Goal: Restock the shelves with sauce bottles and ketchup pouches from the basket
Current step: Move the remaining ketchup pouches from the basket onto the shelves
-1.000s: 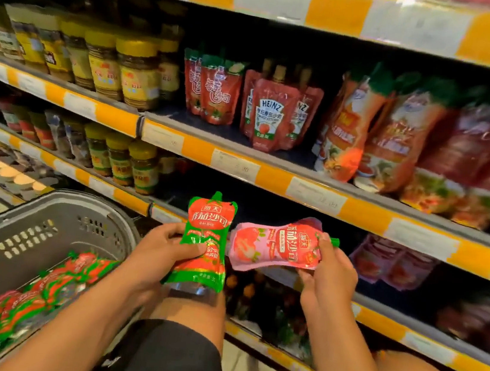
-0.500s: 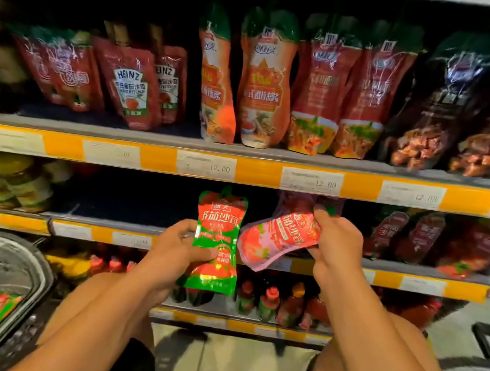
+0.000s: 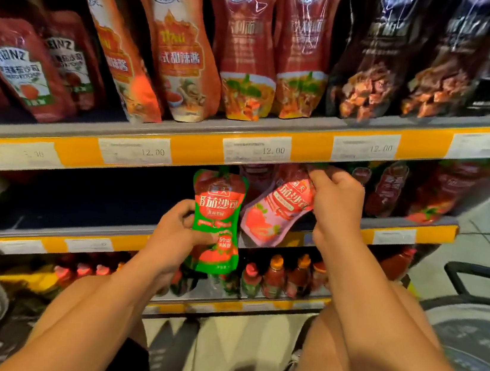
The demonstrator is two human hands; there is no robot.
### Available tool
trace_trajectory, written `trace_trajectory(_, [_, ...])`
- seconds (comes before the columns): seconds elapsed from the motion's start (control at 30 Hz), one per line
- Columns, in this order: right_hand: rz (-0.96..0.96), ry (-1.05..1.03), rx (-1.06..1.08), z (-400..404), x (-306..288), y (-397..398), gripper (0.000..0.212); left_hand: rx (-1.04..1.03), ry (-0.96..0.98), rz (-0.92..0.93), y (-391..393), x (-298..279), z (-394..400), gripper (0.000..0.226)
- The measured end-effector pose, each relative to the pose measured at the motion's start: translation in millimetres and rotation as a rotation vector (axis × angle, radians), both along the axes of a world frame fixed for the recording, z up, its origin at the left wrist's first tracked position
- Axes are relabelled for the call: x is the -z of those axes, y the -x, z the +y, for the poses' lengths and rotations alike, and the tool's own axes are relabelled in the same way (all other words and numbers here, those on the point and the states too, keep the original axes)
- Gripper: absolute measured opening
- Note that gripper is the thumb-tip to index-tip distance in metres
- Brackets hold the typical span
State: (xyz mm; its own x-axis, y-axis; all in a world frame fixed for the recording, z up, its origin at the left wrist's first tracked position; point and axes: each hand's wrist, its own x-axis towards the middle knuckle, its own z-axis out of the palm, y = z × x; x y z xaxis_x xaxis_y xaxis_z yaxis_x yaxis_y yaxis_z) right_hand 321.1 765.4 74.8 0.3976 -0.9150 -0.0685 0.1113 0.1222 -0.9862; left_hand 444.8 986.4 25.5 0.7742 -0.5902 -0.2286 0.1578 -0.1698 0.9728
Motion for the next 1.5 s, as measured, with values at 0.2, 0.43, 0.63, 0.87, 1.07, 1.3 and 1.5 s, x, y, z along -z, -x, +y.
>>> trace_trajectory(0.2, [0.007,0.092,0.052,-4.8,-3.3,1.2,0.019,-0.092,0.067,0.014,-11.6,3.2,-15.0,0.053])
trace_trajectory(0.43, [0.032,0.240,0.026,-3.8,-5.5,-10.8,0.014,-0.153,0.096,-0.030,-34.0,-2.7,-22.6,0.054])
trace_trajectory(0.63, [0.030,0.271,-0.062,-18.2,2.4,-21.6,0.023,-0.234,0.118,-0.040,-53.2,-11.3,-28.8,0.056])
trace_trajectory(0.87, [0.042,0.152,-0.163,-31.2,12.1,-27.0,0.049,-0.271,0.045,-0.098,-55.8,-2.1,-32.5,0.060])
trace_trajectory(1.07, [0.306,0.132,-0.283,-34.3,23.5,-20.6,0.032,-0.218,-0.025,-0.204,-55.9,9.7,-27.0,0.052])
trace_trajectory(1.3, [0.393,0.201,-0.249,-35.3,23.5,-14.2,0.025,-0.109,-0.196,-0.350,-62.7,25.9,-16.3,0.051])
trace_trajectory(1.5, [0.422,0.221,-0.233,-31.7,26.8,-13.4,0.028,-0.047,-0.201,-0.464,-78.4,37.0,-14.0,0.050])
